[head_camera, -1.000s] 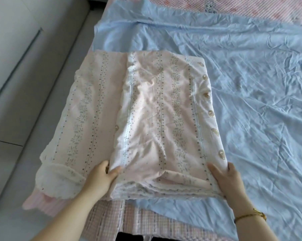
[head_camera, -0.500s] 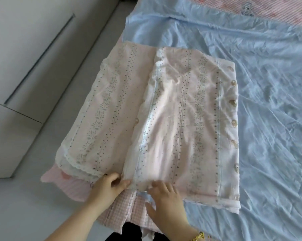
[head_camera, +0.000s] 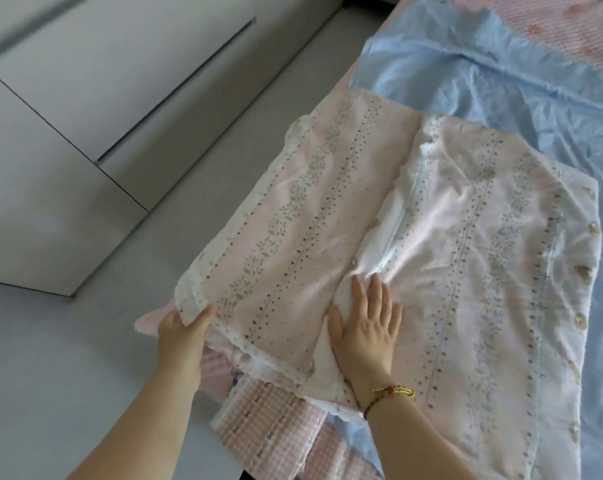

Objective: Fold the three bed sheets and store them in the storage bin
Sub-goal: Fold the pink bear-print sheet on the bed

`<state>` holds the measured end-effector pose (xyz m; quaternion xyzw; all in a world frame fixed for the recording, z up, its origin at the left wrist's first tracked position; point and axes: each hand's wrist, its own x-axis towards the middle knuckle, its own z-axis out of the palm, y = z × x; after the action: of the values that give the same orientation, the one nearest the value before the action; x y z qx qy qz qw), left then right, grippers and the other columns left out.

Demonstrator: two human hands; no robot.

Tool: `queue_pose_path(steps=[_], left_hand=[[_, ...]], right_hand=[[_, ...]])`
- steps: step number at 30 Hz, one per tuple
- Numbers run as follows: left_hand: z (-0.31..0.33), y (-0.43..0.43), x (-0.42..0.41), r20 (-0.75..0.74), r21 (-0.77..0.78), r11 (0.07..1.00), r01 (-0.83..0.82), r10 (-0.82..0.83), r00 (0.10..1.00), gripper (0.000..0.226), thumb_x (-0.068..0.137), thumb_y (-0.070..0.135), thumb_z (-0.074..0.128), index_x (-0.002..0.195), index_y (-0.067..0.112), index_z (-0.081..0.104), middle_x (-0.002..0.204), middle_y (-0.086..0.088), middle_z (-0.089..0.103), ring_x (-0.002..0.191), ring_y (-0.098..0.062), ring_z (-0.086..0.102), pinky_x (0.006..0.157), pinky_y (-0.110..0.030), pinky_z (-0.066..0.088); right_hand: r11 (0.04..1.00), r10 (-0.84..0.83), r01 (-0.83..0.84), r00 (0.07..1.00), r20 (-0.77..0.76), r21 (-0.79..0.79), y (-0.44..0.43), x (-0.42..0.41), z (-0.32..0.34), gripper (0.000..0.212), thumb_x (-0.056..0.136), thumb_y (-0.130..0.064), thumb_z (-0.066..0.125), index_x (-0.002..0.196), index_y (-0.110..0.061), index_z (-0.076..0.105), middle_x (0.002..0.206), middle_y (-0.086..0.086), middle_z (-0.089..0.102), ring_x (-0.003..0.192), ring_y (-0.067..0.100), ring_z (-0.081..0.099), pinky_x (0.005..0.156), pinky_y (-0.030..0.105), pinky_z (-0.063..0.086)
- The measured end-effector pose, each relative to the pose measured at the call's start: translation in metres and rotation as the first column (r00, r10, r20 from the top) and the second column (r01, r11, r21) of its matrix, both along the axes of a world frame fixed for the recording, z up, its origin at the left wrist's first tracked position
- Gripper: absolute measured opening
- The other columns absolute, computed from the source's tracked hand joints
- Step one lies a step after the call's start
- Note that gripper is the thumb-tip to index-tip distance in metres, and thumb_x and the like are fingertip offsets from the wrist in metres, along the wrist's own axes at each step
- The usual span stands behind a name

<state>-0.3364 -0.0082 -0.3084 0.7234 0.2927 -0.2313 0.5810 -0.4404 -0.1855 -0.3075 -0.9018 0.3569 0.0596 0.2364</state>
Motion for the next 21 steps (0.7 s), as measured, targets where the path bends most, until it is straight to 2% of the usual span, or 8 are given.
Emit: queue_pose_path(steps=[4,7,8,10,13,17,19,21], left_hand=[[0.016,0.001,0.018,-0.095,-0.274,0.950,-0.152,0.130,0.987,0.024,0.089,0.003,0.051,0.112,0.008,0.059,0.091,-0.008,0.068,0.068,-0.015,0.067,0.054,-0.021,0.054],[0.051,-0.013,0.012,0.019,-0.400,0.916,0.010,-0.003,1.000,0.021,0.089,0.003,0.047,0.092,0.017,0.063,0.082,-0.004,0.070,0.065,-0.012,0.069,0.055,-0.022,0.055],[0.061,-0.018,0.006,0.125,-0.350,0.930,0.111,-0.071,0.990,0.021,0.087,0.005,0.051,0.086,0.022,0.063,0.076,-0.002,0.070,0.065,-0.014,0.067,0.058,-0.022,0.052],[0.080,-0.030,-0.007,0.370,0.004,0.944,0.330,-0.308,0.876,0.021,0.083,0.011,0.060,0.064,0.019,0.057,0.058,-0.001,0.053,0.054,-0.007,0.049,0.053,-0.014,0.037],[0.091,-0.044,-0.025,0.478,0.421,0.841,0.339,-0.524,0.705,0.029,0.083,0.005,0.059,0.059,-0.001,0.046,0.050,-0.005,0.029,0.049,-0.008,0.031,0.042,-0.015,0.024],[0.073,-0.047,-0.028,0.444,0.466,0.850,0.245,-0.464,0.766,0.042,0.082,0.002,0.057,0.050,0.009,0.031,0.042,0.003,0.026,0.044,-0.008,0.027,0.041,-0.017,0.019],[0.067,-0.044,-0.025,0.416,0.378,0.907,0.188,-0.347,0.841,0.029,0.082,0.007,0.059,0.058,-0.001,0.046,0.053,0.007,0.039,0.046,-0.007,0.033,0.047,-0.013,0.022],[0.074,-0.046,-0.025,0.401,0.208,0.969,0.136,-0.211,0.891,0.008,0.084,0.008,0.059,0.076,0.006,0.059,0.076,-0.001,0.056,0.056,-0.004,0.044,0.066,-0.021,0.039]], right_hand=[[0.998,0.056,-0.049,0.982,-0.180,0.042,-0.001,0.009,-0.018,0.093,0.059,-0.061,-0.019,0.145,-0.025,-0.017,0.153,0.005,-0.024,0.140,0.021,-0.023,0.107,0.037,-0.024],[0.995,0.077,-0.062,0.975,-0.206,0.079,-0.007,0.007,-0.017,0.090,0.064,-0.063,-0.014,0.145,-0.025,-0.017,0.152,0.005,-0.025,0.140,0.020,-0.024,0.107,0.037,-0.024],[0.992,0.096,-0.078,0.975,-0.203,0.096,-0.008,0.006,-0.014,0.091,0.063,-0.064,-0.014,0.145,-0.025,-0.018,0.152,0.005,-0.025,0.140,0.020,-0.025,0.106,0.037,-0.024],[0.987,0.119,-0.099,0.979,-0.164,0.129,-0.011,0.002,-0.010,0.095,0.059,-0.065,-0.014,0.145,-0.026,-0.018,0.153,0.003,-0.025,0.139,0.018,-0.025,0.106,0.035,-0.025],[0.974,0.146,-0.125,0.984,-0.105,0.187,-0.018,-0.006,0.001,0.082,0.075,-0.068,0.007,0.144,-0.029,-0.016,0.153,-0.002,-0.023,0.139,0.013,-0.024,0.108,0.031,-0.023],[0.956,0.203,-0.182,0.976,-0.073,0.229,-0.030,-0.020,0.011,0.071,0.095,-0.046,0.034,0.146,-0.027,-0.011,0.153,-0.006,-0.020,0.140,0.009,-0.020,0.109,0.026,-0.018],[0.951,0.201,-0.178,0.977,-0.067,0.251,-0.032,-0.023,0.011,0.070,0.095,-0.045,0.036,0.146,-0.027,-0.007,0.154,-0.007,-0.018,0.141,0.009,-0.018,0.109,0.025,-0.017],[0.942,0.193,-0.169,0.980,-0.056,0.289,-0.034,-0.022,0.013,0.068,0.095,-0.042,0.040,0.147,-0.026,0.000,0.155,-0.007,-0.013,0.142,0.009,-0.014,0.112,0.026,-0.013]])
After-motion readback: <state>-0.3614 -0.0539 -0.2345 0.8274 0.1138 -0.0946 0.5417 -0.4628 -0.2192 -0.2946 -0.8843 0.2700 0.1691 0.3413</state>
